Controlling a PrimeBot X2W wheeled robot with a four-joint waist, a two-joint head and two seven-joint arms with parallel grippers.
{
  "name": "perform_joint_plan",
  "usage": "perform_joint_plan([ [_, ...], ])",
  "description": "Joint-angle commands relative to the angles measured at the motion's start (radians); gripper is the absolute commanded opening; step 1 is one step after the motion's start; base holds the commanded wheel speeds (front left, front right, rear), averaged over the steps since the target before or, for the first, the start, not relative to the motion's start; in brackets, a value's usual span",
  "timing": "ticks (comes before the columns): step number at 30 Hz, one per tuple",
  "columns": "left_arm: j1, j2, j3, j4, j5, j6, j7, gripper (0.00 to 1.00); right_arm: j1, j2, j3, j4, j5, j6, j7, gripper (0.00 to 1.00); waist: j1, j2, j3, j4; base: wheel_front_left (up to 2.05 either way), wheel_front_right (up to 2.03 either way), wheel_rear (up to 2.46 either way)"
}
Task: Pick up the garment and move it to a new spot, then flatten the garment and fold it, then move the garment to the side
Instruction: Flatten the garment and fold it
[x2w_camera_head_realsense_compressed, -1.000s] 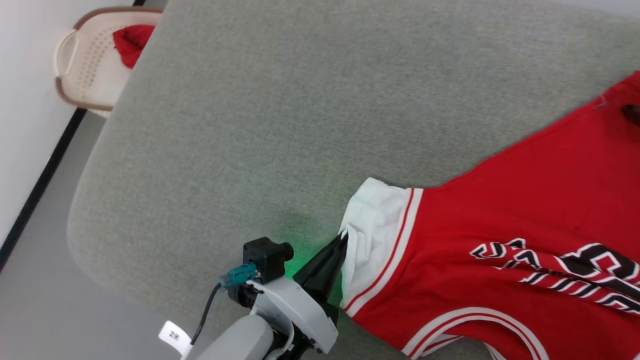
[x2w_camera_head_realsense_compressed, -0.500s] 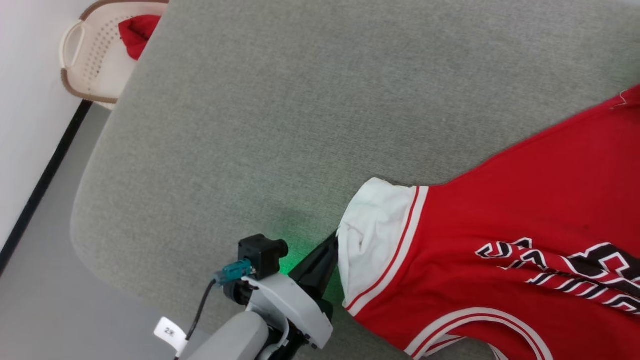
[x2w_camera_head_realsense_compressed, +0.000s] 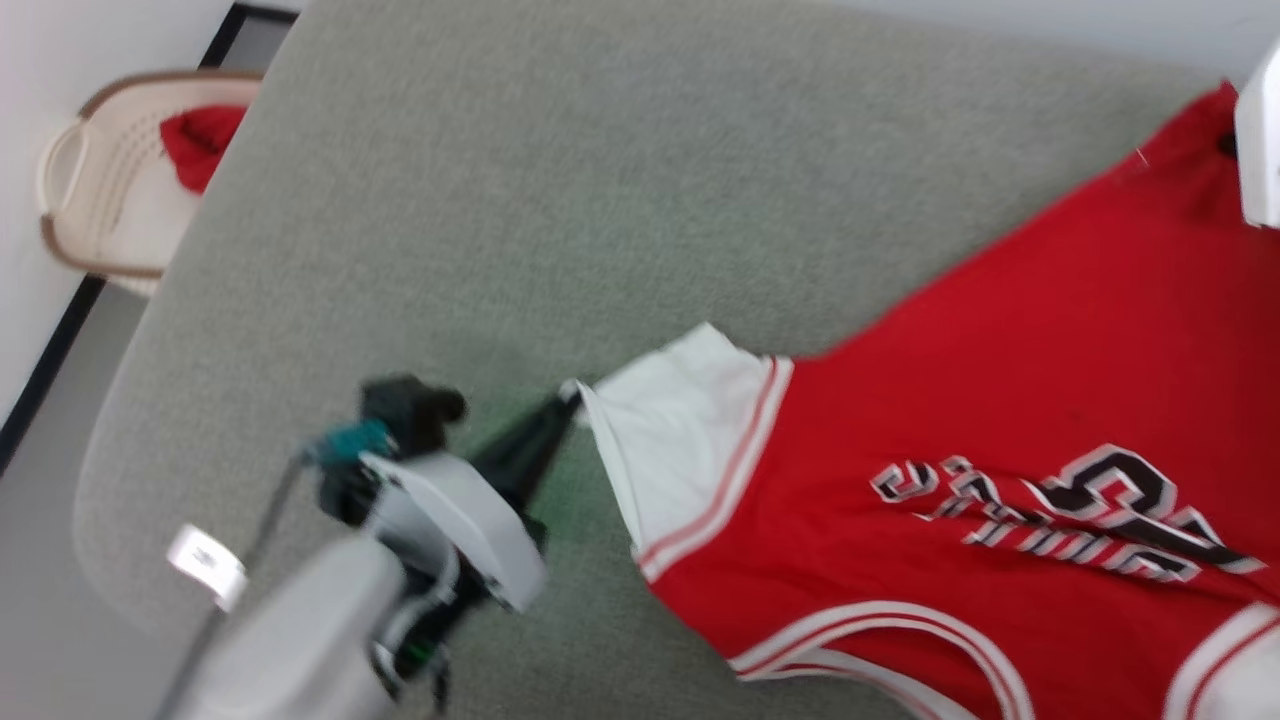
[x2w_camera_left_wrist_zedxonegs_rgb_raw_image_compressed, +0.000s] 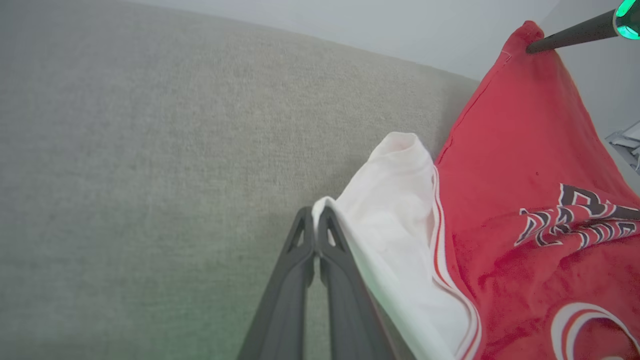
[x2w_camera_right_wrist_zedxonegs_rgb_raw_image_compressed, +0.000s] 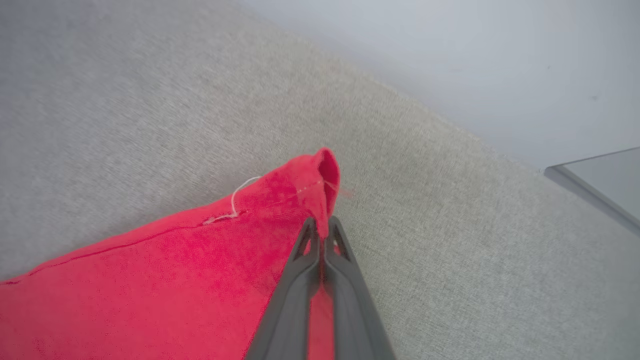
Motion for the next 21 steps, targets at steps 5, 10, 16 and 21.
perform_joint_plan([
  [5, -0.082, 0.101, 0.034, -0.077, -0.002, 0.022, 0.101, 0.0, 0.005, 0.007, 0.015, -0.051, 0.025, -0.001, -0.096, 0.0, 0.0, 0.0, -0.103, -0.084, 0.0, 0.0, 0.0],
  [10, -0.201, 0.184, 0.072, -0.118, -0.004, 0.026, 0.198, 0.0, -0.022, 0.024, 0.009, -0.05, 0.004, -0.001, -0.225, 0.0, 0.0, 0.0, -0.166, -0.13, 0.0, 0.0, 0.0],
  [16, -0.38, 0.223, 0.103, -0.063, -0.001, 0.019, 0.287, 0.0, -0.074, 0.074, -0.015, -0.001, -0.057, -0.001, -0.354, 0.0, 0.0, 0.0, -0.213, -0.183, 0.0, 0.0, 0.0],
  [21, -0.531, 0.205, 0.104, 0.025, 0.017, 0.015, 0.331, 0.0, -0.134, 0.13, -0.046, 0.054, -0.123, -0.001, -0.453, 0.0, 0.0, 0.0, -0.237, -0.223, 0.0, 0.0, 0.0],
])
